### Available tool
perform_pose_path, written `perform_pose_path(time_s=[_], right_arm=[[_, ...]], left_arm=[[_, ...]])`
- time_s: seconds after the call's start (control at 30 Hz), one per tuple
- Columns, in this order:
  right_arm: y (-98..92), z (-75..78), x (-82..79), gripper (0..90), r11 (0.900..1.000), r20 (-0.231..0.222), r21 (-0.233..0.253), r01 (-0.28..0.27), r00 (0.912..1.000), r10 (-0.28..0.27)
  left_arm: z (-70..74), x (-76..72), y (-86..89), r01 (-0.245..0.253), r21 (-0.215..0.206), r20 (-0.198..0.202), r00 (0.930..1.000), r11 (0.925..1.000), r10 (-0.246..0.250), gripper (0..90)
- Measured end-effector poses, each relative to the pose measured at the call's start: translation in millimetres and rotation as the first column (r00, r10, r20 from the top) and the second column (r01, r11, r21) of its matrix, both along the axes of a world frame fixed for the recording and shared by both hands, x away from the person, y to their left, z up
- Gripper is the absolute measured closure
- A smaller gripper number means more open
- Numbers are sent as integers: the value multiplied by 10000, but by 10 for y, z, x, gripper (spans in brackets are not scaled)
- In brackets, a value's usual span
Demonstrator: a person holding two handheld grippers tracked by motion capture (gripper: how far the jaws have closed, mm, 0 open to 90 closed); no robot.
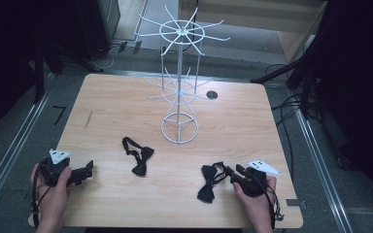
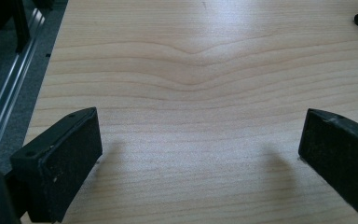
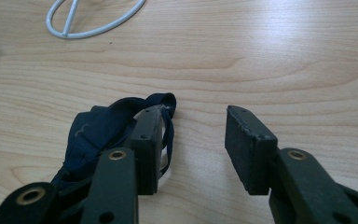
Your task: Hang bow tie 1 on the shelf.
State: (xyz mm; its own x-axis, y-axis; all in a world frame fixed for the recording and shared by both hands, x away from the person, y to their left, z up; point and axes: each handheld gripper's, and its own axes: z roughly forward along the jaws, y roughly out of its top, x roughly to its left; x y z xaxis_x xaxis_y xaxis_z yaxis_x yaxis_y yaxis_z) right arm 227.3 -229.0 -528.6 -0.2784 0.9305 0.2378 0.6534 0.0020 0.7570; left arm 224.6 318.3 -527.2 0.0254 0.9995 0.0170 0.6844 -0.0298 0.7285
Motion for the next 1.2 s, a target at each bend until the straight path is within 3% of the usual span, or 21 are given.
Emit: perform_pose_path(time_s=[0.2, 0.37, 0.47, 0.6, 0.7, 0.93, 1.2], right_arm=[[51, 2, -7, 557, 9999, 33, 130, -45, 10000, 45], [97, -35, 26, 582, 9989, -501, 472, -10, 9987, 34], [115, -49, 41, 618, 9994, -617, 352, 12, 9981, 10], [146, -106, 59, 720, 9995, -971, -297, -95, 9953, 66], [105, -123, 64, 811, 9996, -1059, 157, -247, 9940, 262], [114, -146, 51, 855, 9990, -696, -257, -360, 9970, 342], [59, -151, 43, 900, 9998, -914, 123, -145, 9957, 155]], left_arm=[[0, 0, -1, 22, 10, 4, 10000, 10000, -22, 0], [0, 0, 0, 29, -7, -2, 10000, 10000, -29, 0], [0, 0, 0, 26, -10, -4, 10000, 10000, -26, 0], [-2, -1, -4, 15, -33, -26, 10000, 10000, -15, 0], [-1, -2, -1, 3, -47, -26, 10000, 10000, -3, 0], [-1, -13, 2, -69, -114, 25, 10000, 9999, 69, 0], [2, -22, 25, -221, -271, 122, 9997, 9994, 225, 0]])
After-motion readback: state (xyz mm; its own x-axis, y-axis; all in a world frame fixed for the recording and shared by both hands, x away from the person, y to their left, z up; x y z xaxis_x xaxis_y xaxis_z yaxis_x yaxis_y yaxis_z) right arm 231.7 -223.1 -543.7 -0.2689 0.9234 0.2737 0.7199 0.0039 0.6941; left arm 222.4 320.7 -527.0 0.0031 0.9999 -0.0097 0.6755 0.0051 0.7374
